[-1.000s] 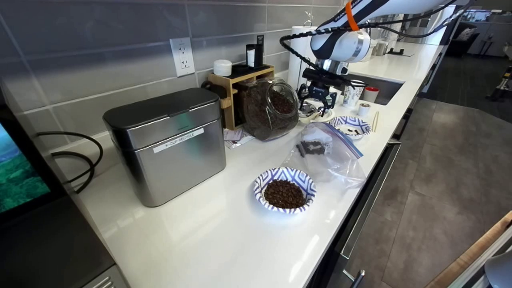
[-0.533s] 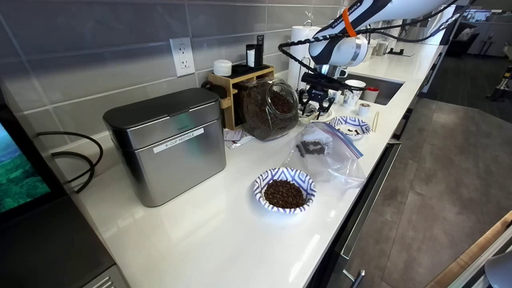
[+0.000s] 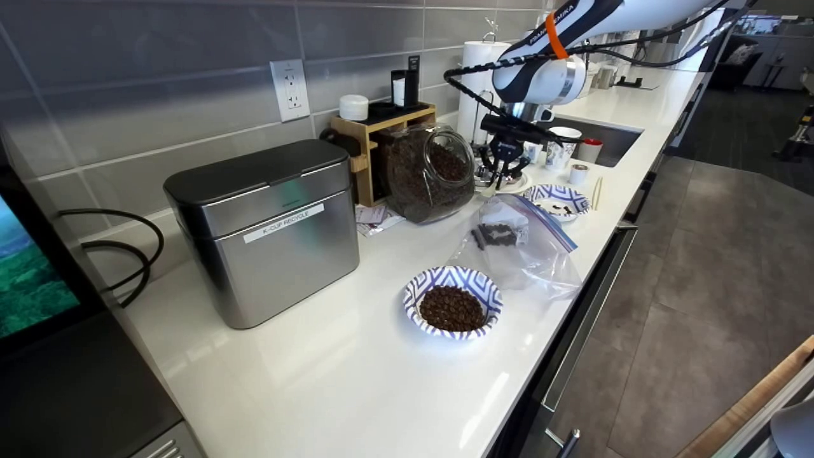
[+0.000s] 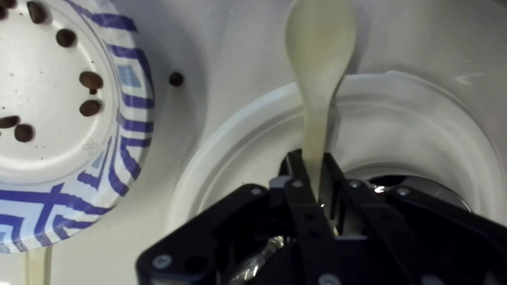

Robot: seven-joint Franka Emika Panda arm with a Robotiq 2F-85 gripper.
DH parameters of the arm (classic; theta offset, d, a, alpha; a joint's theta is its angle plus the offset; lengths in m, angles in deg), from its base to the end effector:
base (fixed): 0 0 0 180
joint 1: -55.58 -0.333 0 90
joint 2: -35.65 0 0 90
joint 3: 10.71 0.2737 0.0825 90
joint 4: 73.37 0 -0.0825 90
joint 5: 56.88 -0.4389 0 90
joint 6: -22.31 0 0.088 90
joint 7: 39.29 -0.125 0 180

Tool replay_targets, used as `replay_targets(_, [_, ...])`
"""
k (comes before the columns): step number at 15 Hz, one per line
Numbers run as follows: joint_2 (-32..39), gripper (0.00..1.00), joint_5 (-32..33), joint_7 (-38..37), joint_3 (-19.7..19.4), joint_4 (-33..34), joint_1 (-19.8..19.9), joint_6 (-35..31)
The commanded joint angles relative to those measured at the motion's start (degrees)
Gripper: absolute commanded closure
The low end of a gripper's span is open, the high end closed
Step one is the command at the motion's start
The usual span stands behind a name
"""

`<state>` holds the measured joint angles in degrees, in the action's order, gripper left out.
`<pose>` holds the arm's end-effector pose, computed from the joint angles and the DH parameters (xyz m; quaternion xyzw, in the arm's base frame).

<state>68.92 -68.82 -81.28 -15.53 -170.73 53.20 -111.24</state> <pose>0.7006 -0.0213 0.1746 -0.8987 0.4342 -0.0073 0.0605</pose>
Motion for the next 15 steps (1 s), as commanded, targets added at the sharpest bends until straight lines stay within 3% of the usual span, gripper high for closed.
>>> replay_targets(1, [-0.5, 0.97, 0.5, -0.8, -0.5, 0.2, -0.2, 0.8])
replay_targets(4, [-1.9, 0.97, 0.3, -3.2, -1.1, -0.1, -0.3, 1.7])
replay_targets(9, [-8.2, 0.97, -2.7, -0.9, 0.8, -2.6, 1.5, 6.6])
replay_targets(15, [-18.0, 0.97, -12.1, 1.9, 3.6, -12.2, 2.4, -2.8])
